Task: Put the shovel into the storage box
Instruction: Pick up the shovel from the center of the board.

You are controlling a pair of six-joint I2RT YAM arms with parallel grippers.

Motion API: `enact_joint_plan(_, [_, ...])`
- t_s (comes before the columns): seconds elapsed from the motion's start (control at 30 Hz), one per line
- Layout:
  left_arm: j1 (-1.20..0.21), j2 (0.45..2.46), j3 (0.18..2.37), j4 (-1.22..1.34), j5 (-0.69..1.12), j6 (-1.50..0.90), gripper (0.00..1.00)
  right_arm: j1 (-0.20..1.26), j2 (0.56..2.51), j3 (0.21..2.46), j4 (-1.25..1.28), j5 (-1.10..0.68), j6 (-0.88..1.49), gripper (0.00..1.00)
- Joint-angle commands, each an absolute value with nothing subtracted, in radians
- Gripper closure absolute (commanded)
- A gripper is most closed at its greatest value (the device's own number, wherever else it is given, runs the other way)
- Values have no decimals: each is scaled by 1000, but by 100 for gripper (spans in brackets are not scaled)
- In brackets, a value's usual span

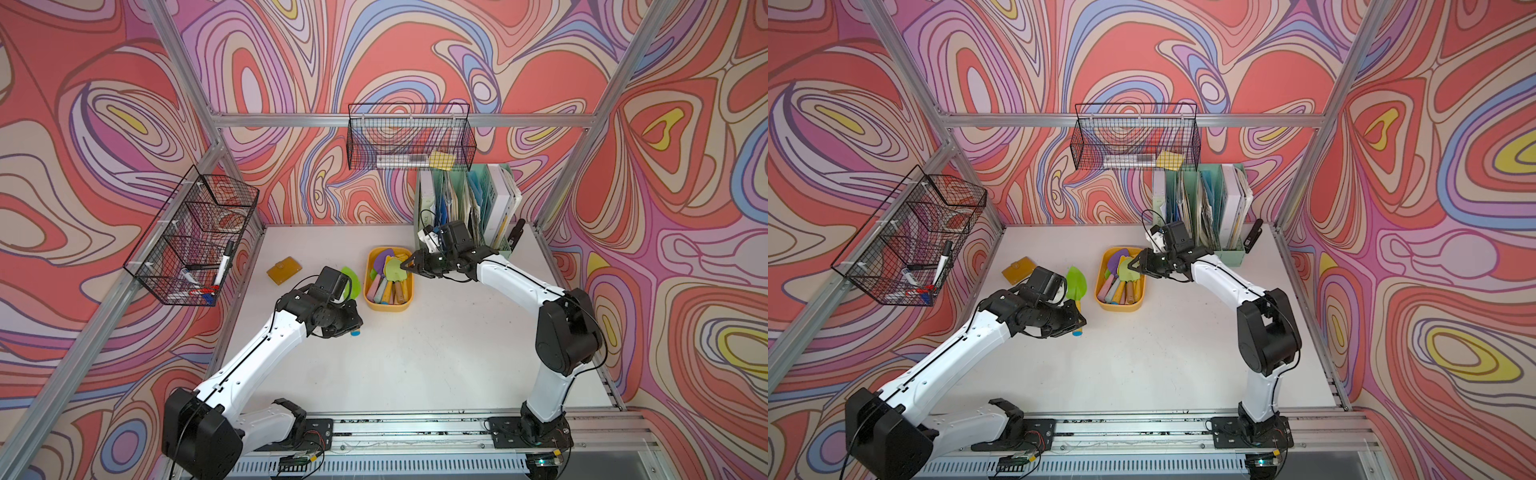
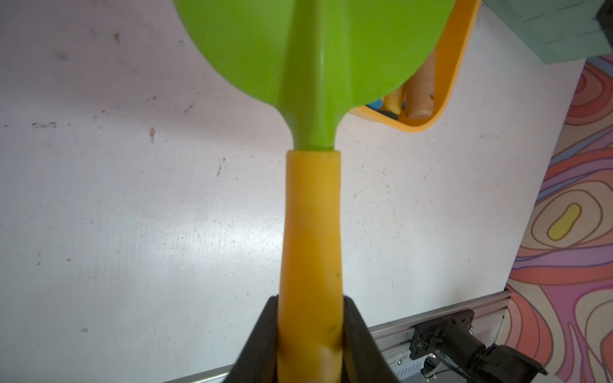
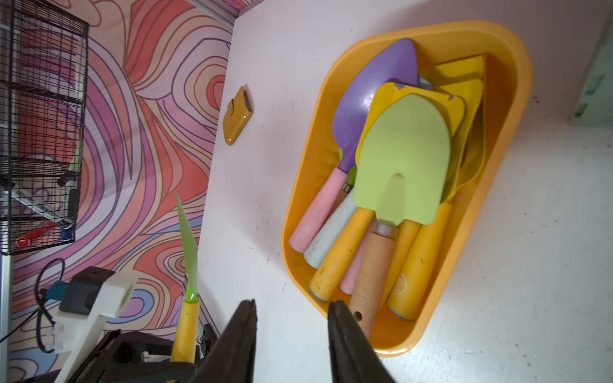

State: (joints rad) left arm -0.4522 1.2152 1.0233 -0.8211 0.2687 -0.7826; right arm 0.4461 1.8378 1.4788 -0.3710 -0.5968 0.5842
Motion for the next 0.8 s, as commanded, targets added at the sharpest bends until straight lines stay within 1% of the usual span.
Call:
enact_joint_plan(0.0, [-462, 1247, 1059, -757, 352, -676, 99, 471, 1814, 1520, -315, -608, 640, 63])
enact_joint_plan(0.4, [-488, 1383, 1181, -755, 361, -637, 99, 550, 1871, 1591, -308, -569, 675, 62])
enact_joint_plan(0.77, [-494, 1413, 1240, -781, 360, -621, 99, 561, 1878, 1585, -331, -543, 659, 62])
